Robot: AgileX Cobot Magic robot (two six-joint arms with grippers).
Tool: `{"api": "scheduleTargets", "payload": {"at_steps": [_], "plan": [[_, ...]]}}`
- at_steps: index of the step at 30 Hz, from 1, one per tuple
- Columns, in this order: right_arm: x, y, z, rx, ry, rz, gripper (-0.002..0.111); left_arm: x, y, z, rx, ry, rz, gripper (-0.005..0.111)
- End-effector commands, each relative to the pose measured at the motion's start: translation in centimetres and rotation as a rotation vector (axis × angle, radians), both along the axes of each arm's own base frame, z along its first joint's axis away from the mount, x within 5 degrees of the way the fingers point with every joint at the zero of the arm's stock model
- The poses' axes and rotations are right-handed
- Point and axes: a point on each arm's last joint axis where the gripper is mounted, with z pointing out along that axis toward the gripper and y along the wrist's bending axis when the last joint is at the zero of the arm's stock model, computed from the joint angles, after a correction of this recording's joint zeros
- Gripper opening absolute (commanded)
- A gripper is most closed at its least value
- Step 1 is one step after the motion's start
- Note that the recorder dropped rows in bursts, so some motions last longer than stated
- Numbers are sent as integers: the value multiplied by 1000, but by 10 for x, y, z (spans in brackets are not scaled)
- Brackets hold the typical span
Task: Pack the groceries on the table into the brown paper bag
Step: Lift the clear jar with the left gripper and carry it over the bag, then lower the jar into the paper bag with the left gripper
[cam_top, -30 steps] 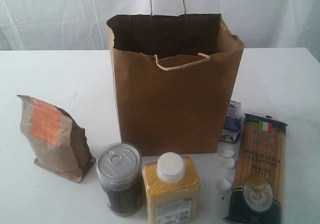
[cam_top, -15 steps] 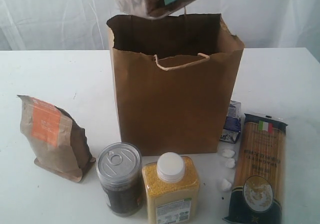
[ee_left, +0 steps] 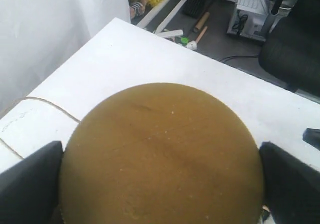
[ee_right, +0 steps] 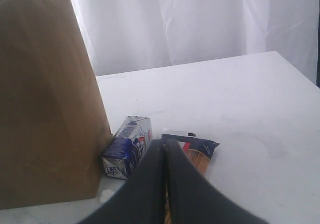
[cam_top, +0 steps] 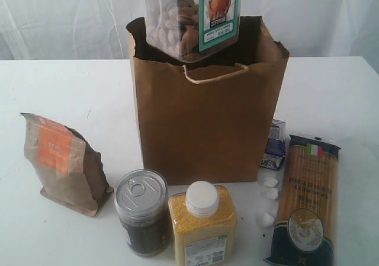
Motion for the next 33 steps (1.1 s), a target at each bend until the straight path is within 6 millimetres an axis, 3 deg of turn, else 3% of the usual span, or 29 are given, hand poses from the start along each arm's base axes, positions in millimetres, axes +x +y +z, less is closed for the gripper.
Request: {"api": "scheduleTargets", "payload": {"at_steps": [1,8,24,33], "plan": [[0,0,1,1,-14,-2,0,3,-3,1,-26,-21,8,0],[0,0,1,1,-14,-2,0,14,-9,-6,-34,-23,26,0],[0,0,1,1,-14,-2,0,44,-28,-65,154,67,-59,0],[0,0,1,1,-14,-2,0,49,-31,-82,185,84,-71,0]]}}
